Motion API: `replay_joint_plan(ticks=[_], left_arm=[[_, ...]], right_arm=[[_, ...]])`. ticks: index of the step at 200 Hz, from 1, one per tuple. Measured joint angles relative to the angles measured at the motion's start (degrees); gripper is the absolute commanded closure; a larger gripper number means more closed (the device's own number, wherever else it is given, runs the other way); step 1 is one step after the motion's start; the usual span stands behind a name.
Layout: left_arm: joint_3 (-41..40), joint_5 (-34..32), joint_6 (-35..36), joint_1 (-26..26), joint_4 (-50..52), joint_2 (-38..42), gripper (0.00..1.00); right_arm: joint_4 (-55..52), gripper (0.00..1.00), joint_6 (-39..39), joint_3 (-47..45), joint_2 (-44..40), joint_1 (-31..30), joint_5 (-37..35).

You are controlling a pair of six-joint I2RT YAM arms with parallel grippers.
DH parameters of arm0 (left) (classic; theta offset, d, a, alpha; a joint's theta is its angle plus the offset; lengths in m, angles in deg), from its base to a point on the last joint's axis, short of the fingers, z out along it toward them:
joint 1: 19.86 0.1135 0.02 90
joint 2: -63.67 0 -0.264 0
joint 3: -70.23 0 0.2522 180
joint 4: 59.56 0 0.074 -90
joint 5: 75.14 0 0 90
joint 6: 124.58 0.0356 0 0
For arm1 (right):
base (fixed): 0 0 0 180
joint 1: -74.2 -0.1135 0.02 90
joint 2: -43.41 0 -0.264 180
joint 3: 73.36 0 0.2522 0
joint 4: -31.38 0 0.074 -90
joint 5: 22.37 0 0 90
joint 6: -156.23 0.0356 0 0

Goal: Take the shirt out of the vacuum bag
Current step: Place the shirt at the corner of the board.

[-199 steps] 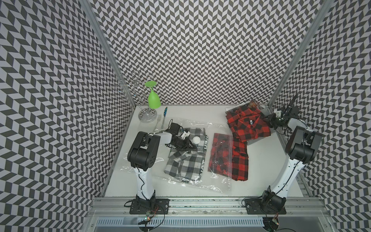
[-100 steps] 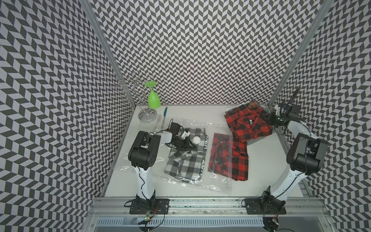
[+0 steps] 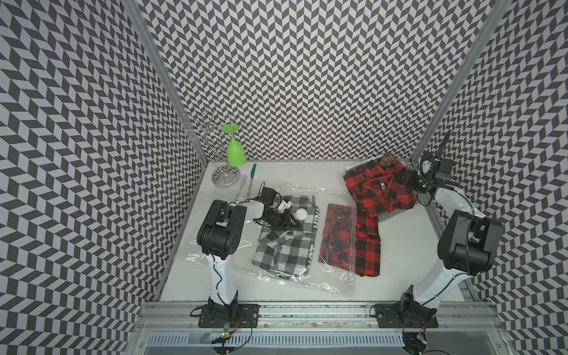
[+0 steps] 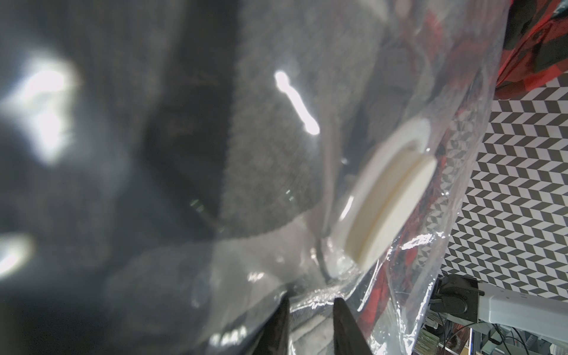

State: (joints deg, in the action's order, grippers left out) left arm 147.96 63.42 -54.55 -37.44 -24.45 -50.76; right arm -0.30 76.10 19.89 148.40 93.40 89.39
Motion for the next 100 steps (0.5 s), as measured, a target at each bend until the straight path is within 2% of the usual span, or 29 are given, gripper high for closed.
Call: replay_joint_plan(ticks=[22, 64, 85, 100], left_arm=[[-0.3, -0.1, 0.3, 0.0, 0.2, 0.3, 0.69], [-0.5, -1.3, 0.7, -0.4, 0.2, 1.0, 0.68], [-0.5, -1.8, 0.6, -0.7, 0.2, 1.2, 0.68], [-0.5, -2.3, 0.5, -0.8, 0.2, 1.3, 0.68]], right_arm=[[-0.5, 0.30, 0.7, 0.6, 1.8, 0.8, -2.7], [-0.8, 0.29, 2.4, 3.3, -0.2, 2.2, -4.3], [0.4, 0.29, 3.7, 3.8, -3.5, 2.3, -3.6], [2.0, 0.35, 4.7, 3.6, -6.1, 2.3, 0.0]])
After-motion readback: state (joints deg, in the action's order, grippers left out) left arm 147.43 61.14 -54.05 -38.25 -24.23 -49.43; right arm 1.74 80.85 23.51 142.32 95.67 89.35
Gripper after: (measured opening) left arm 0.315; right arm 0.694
